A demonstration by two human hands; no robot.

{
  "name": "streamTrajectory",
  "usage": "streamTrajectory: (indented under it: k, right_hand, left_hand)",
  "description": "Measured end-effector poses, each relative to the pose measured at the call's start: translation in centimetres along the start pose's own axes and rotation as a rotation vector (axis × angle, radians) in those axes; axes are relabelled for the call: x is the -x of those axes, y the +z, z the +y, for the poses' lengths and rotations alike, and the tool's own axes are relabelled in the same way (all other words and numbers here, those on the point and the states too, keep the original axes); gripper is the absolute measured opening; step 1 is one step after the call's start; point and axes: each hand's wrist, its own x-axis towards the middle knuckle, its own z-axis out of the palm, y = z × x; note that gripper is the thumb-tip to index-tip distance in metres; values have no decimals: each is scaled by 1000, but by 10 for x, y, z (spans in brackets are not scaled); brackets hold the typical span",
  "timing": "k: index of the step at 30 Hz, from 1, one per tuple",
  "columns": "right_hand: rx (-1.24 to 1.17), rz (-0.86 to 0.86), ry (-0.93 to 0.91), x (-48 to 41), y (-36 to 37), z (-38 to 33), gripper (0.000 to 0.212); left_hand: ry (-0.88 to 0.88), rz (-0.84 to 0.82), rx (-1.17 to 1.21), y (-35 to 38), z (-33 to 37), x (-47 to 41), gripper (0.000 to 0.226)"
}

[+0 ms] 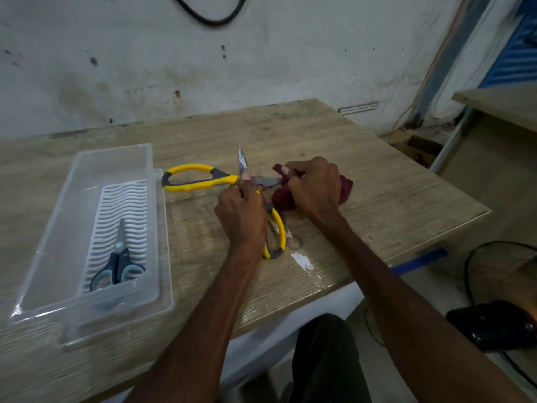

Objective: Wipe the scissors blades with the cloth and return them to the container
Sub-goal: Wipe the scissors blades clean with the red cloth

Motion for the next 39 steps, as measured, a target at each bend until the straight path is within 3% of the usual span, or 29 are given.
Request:
streamTrajectory:
  k: [5,9,12,15,17,21,25,29,34,39]
  right_hand:
    - [-70,76,116,-2,-12,10,23]
    - [-168,-72,166,-6,-25,8,25]
    - [-243,-153,66,-6,-36,-3,21]
    - [-217,-157,-169,-3,-33,-20,17]
    - [-218,-116,-286,4,-23,-28,28]
    - [-240,4,-339,13,1,-25,22]
    - [-195,-7,-382,22,13,-25,8]
    - [-28,71,-291,10,7,-14,17]
    - [-108,-55,-301,25,9,-35,22]
    - [-215,-44,-216,13,5,-33,13]
  left_hand:
    - [0,61,64,1,-1,-1,48]
    - [-37,126,157,1,0,0,49]
    - [-41,111,195,0,0,1,49]
    - [-54,68,147,0,0,1,49]
    - [-57,39,136,1,-1,-2,50]
    - [-54,57,169,1,-2,-3,50]
    - [-44,82,138,2,-3,-3,49]
    - [-9,62,85,1,-2,0,47]
    - [-41,75,102,0,-1,-2,45]
    - [-76,18,177,-2,2,-1,47]
